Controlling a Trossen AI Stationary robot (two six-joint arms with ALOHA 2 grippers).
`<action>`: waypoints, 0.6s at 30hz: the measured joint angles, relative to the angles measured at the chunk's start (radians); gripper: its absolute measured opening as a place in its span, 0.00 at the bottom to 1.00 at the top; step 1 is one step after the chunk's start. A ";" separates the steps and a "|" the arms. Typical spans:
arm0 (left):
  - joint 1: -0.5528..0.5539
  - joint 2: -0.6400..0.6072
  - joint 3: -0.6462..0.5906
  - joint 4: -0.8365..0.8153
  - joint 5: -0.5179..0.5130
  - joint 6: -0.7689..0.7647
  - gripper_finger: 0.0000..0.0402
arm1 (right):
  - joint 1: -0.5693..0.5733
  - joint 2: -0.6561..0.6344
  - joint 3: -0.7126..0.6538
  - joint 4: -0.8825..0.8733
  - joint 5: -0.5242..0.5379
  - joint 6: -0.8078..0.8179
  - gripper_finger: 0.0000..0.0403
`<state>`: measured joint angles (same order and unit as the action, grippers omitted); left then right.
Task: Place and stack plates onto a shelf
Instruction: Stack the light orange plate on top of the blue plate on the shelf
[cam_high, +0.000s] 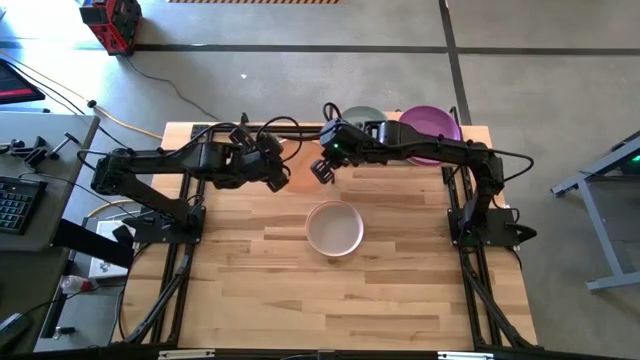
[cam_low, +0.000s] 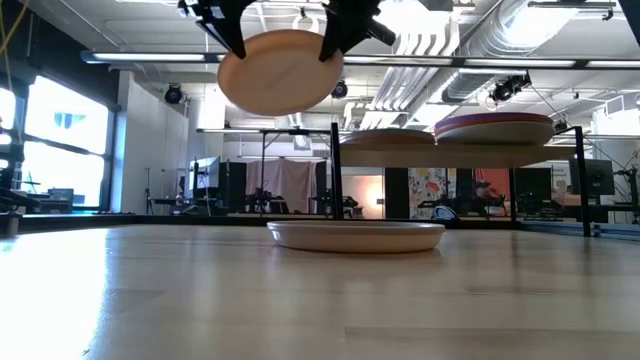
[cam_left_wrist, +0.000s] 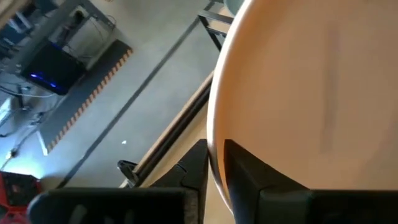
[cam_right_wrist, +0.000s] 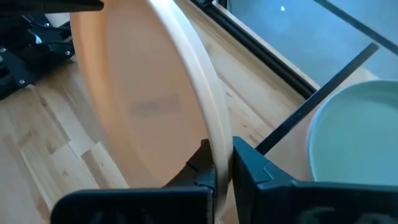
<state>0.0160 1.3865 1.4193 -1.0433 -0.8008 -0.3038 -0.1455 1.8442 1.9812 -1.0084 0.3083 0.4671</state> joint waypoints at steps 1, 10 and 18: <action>0.004 0.000 0.000 0.000 0.012 0.002 0.11 | 0.000 0.000 0.000 -0.004 -0.001 0.005 0.01; 0.053 0.000 0.000 0.002 0.116 0.003 0.24 | 0.000 0.000 0.000 -0.013 0.000 0.059 0.00; 0.057 -0.016 0.020 0.001 0.114 0.003 0.28 | -0.011 -0.002 0.000 -0.095 0.005 0.133 0.00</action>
<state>0.0734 1.3705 1.4391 -1.0424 -0.6867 -0.3012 -0.1568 1.8421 1.9816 -1.1034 0.3136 0.6004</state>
